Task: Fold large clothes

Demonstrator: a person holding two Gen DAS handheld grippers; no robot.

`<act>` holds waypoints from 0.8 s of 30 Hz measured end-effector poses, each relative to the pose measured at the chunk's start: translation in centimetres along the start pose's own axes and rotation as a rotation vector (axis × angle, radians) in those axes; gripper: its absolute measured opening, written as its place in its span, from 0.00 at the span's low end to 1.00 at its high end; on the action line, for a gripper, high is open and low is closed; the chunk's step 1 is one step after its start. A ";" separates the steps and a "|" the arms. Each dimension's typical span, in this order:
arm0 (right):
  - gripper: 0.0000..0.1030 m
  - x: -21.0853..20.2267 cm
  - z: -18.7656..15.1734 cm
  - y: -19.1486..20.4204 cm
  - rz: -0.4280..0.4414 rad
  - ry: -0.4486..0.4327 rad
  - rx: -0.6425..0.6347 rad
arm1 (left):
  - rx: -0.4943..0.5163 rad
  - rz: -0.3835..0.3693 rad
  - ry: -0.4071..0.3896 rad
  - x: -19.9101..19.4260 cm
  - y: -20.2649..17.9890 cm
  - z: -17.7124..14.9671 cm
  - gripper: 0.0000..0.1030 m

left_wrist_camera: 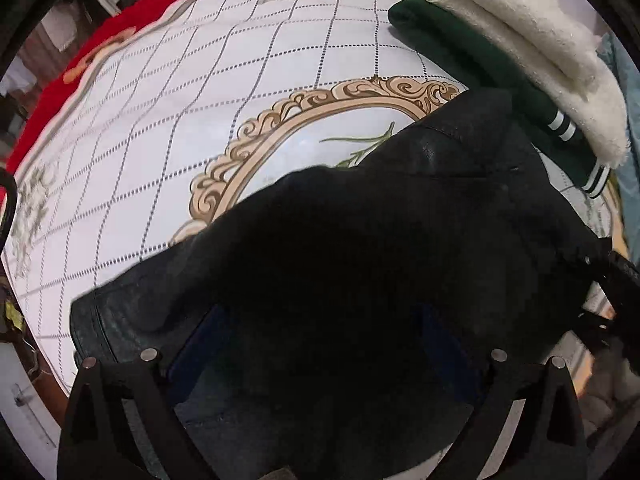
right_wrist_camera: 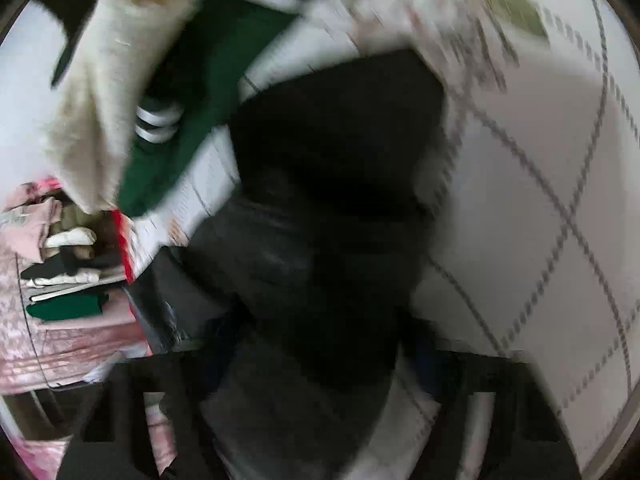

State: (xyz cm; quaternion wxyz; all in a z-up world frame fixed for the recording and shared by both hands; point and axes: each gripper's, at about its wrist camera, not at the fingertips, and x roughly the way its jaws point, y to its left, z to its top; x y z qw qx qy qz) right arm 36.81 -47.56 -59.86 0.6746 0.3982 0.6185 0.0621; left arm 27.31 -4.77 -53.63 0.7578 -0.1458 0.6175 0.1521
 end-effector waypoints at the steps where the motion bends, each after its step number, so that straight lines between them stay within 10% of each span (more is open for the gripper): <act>1: 0.30 -0.1 -0.5 0.1 0.011 -0.012 -0.006 | 0.012 0.015 -0.005 0.0 -0.2 0.0 0.98; 6: 0.21 -6.6 -5.9 -3.9 0.030 -0.077 0.195 | 0.065 0.026 0.023 -0.3 -0.6 -0.6 0.98; 9: 0.25 -8.6 -9.3 -7.4 -0.116 0.019 0.233 | 0.086 0.019 0.048 -0.9 -0.9 -1.5 0.98; 11: 0.52 -10.2 -10.9 -8.2 -0.235 0.073 0.193 | 0.089 0.021 0.062 -1.2 -1.1 -2.1 0.98; 15: 0.53 -14.8 -12.2 -4.1 -0.505 -0.005 -0.071 | 0.088 0.058 0.049 -1.1 -0.8 -2.5 0.98; 21: 0.52 -9.3 -10.9 7.5 -0.331 0.147 -0.419 | 0.004 0.045 0.088 2.1 0.4 -1.0 1.00; 24: 0.28 -2.8 -9.8 11.9 -0.341 0.206 -0.532 | -0.023 0.022 0.097 2.8 0.9 -0.7 1.00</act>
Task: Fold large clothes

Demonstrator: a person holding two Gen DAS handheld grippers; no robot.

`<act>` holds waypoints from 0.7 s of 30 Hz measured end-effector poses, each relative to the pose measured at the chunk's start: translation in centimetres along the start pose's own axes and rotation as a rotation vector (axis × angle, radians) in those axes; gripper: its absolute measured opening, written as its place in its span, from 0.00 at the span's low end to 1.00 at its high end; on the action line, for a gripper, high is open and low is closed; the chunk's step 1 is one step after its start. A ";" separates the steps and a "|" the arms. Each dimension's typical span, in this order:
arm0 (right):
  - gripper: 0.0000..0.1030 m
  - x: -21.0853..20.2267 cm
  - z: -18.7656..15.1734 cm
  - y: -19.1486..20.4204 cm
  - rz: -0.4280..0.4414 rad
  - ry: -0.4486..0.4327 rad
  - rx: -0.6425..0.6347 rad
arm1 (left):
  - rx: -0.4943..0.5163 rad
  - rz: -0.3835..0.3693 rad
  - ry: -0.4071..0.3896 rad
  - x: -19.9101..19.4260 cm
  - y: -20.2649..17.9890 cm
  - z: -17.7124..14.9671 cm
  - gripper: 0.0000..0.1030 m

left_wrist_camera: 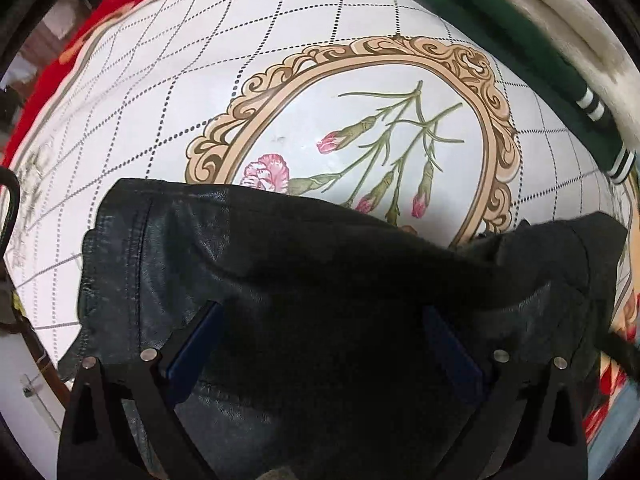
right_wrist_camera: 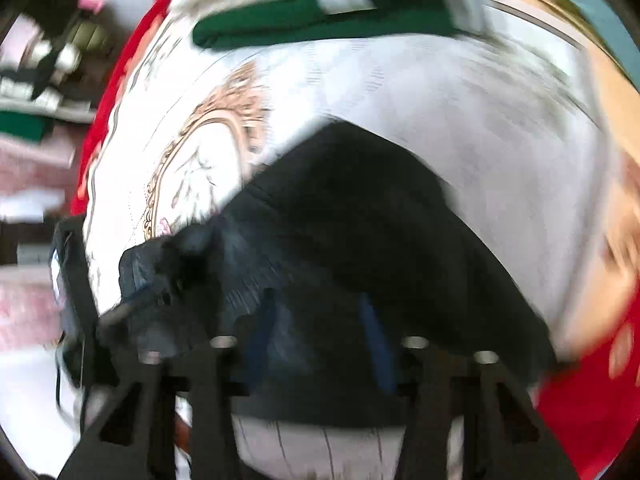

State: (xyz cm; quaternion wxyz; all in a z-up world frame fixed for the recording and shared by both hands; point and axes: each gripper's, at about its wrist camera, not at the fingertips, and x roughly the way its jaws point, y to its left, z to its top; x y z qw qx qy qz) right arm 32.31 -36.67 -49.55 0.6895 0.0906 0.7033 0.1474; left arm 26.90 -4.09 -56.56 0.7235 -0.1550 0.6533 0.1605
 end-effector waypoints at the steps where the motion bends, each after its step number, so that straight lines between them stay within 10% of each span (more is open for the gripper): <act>1: 0.21 1.8 1.8 0.6 -0.008 0.026 -0.012 | -0.007 -0.009 0.001 0.1 0.2 0.0 1.00; 5: 0.18 9.3 5.4 -0.6 -0.035 0.186 0.103 | -0.065 -0.059 0.006 0.5 1.8 -0.1 1.00; 15: 0.18 4.7 1.6 7.8 0.061 0.287 -0.092 | -0.246 -0.037 -0.020 -5.6 11.2 -5.0 1.00; 21: 0.18 13.9 0.5 10.0 -0.172 0.383 -0.118 | -0.239 0.003 0.010 -5.5 12.2 -8.0 1.00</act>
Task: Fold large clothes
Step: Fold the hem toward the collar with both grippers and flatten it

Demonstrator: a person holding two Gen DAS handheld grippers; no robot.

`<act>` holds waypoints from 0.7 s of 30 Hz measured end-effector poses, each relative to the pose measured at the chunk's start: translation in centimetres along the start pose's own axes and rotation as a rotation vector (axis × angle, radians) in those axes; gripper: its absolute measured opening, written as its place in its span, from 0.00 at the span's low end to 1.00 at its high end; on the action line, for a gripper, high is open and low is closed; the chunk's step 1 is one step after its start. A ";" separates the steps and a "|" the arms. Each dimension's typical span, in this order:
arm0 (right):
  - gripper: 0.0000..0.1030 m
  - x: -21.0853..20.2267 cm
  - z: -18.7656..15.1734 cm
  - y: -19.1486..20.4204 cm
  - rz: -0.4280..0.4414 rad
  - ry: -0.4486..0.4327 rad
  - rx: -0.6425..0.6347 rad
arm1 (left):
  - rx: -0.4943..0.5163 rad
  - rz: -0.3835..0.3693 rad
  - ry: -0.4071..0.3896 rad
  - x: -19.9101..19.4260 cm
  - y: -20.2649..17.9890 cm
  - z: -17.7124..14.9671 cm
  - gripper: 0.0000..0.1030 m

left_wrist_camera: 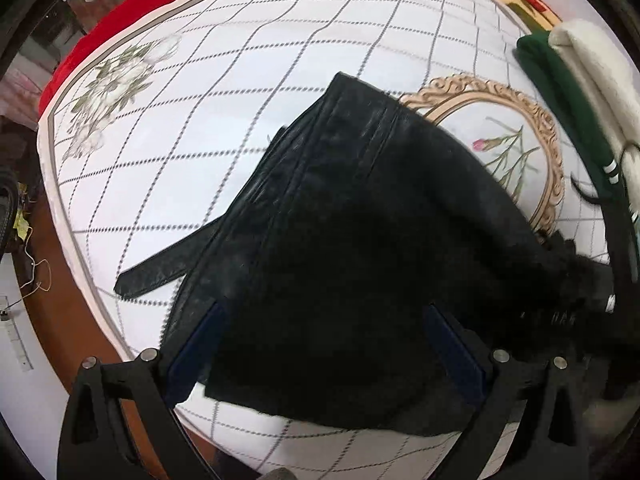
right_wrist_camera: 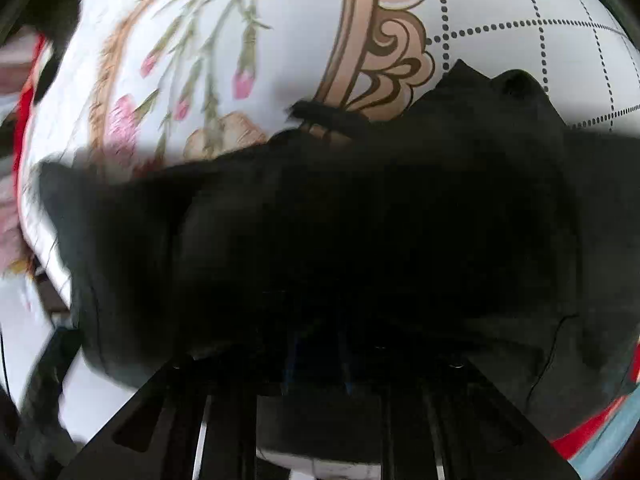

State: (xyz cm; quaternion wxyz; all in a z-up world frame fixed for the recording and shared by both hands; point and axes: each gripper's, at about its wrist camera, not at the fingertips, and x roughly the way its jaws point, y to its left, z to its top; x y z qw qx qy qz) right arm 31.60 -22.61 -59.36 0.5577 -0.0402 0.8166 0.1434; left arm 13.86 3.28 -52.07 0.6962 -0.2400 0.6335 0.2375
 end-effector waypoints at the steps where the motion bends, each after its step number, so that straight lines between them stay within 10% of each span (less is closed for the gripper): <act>1: 0.18 0.1 0.4 0.0 -0.004 0.016 0.021 | -0.002 -0.003 0.003 -0.1 0.2 -0.3 1.00; 7: 0.22 -3.1 -0.7 -4.3 0.083 -0.039 0.052 | 0.077 -0.047 -0.010 -0.7 -3.6 -0.8 1.00; 11: 0.60 -8.6 -6.9 -10.2 0.314 -0.218 0.145 | 0.187 -0.087 -0.043 -0.7 -8.2 -2.0 1.00; 14: 0.70 -10.4 -12.4 -17.2 0.355 -0.348 0.312 | 0.236 -0.085 -0.041 0.4 -10.9 -2.2 1.00; 18: 0.70 -6.6 -17.4 -25.9 0.393 -0.426 0.568 | 0.306 -0.003 0.000 5.0 -13.7 -2.1 1.00; 21: 0.65 -2.5 -18.7 -29.8 0.606 -0.488 0.693 | 0.321 -0.002 -0.006 5.6 -13.9 -2.0 1.00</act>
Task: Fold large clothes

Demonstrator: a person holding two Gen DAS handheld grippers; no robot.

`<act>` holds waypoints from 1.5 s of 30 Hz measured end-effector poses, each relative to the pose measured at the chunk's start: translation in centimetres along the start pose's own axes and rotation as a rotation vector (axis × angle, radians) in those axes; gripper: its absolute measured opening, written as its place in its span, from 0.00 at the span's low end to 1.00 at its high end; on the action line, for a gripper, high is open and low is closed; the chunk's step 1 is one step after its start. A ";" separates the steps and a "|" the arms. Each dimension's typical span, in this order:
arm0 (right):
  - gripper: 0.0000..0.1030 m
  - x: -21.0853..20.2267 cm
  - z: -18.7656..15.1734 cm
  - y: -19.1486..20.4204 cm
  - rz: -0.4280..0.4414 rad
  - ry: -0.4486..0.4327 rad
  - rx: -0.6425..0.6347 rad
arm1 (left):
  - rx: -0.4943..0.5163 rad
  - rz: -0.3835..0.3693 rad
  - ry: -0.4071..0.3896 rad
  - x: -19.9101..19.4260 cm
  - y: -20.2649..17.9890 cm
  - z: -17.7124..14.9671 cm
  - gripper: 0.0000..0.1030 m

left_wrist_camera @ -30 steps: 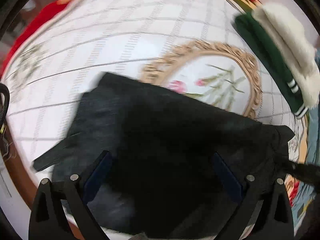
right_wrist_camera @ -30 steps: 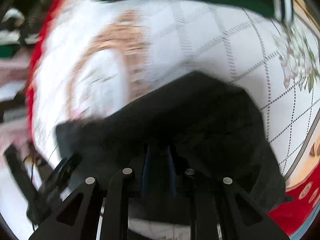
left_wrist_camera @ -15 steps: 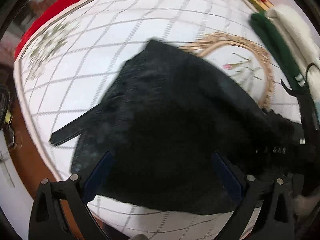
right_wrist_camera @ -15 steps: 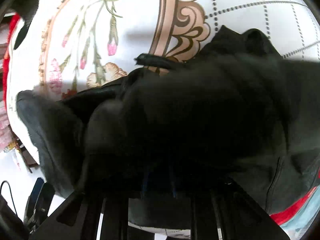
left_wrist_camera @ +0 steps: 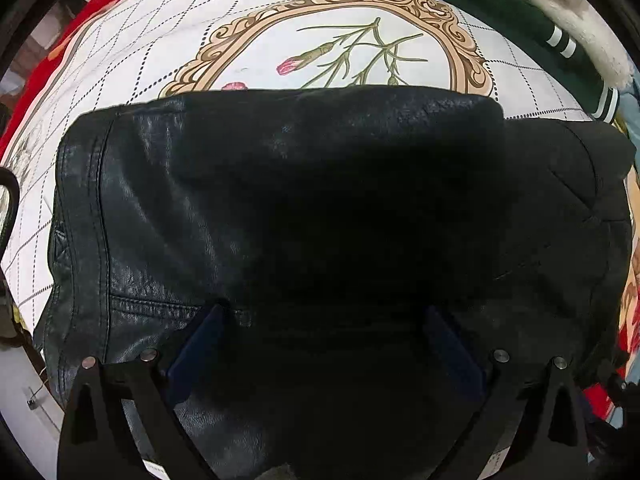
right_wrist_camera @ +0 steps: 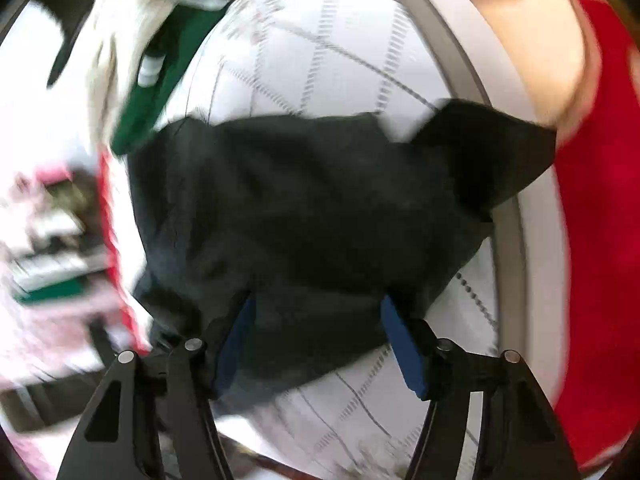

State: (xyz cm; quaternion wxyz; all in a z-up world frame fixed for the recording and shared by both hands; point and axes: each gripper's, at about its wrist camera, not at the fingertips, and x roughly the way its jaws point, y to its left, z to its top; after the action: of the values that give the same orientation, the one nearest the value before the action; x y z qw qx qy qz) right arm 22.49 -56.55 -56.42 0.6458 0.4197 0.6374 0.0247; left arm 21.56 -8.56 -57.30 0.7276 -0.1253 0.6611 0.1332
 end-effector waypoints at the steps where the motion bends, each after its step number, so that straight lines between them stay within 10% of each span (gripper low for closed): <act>1: 0.65 0.4 -0.6 -0.3 0.008 -0.004 0.010 | 0.014 0.004 -0.003 0.1 -0.2 0.2 1.00; 12: 0.65 -0.8 -0.6 -2.8 0.057 -0.098 0.015 | 0.050 -0.004 0.011 1.2 -1.4 2.9 1.00; 24: 0.84 5.8 1.6 -1.5 0.474 -0.165 0.116 | 0.068 -0.028 0.007 1.5 -0.5 3.6 1.00; 25: 0.81 5.4 1.5 -1.2 0.474 -0.164 0.098 | 0.069 -0.028 -0.001 1.5 -0.4 3.7 1.00; 28: 0.26 6.5 1.8 0.7 0.467 -0.137 0.077 | 0.061 -0.033 -0.016 1.3 -0.6 4.8 1.00; 35: 0.20 0.2 1.0 5.9 0.565 -0.239 0.032 | 0.137 -0.119 -0.045 1.3 -4.8 7.0 1.00; 45: 0.20 -5.7 0.3 17.8 0.323 -0.313 -0.304 | 0.223 -0.380 -0.019 2.4 -11.2 11.9 1.00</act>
State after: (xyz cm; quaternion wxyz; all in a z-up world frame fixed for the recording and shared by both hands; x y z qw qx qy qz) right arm 30.63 -48.37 -41.70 0.7798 0.4128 0.4435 0.1575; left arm 36.82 -14.70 -58.47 0.7553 -0.1651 0.6292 -0.0792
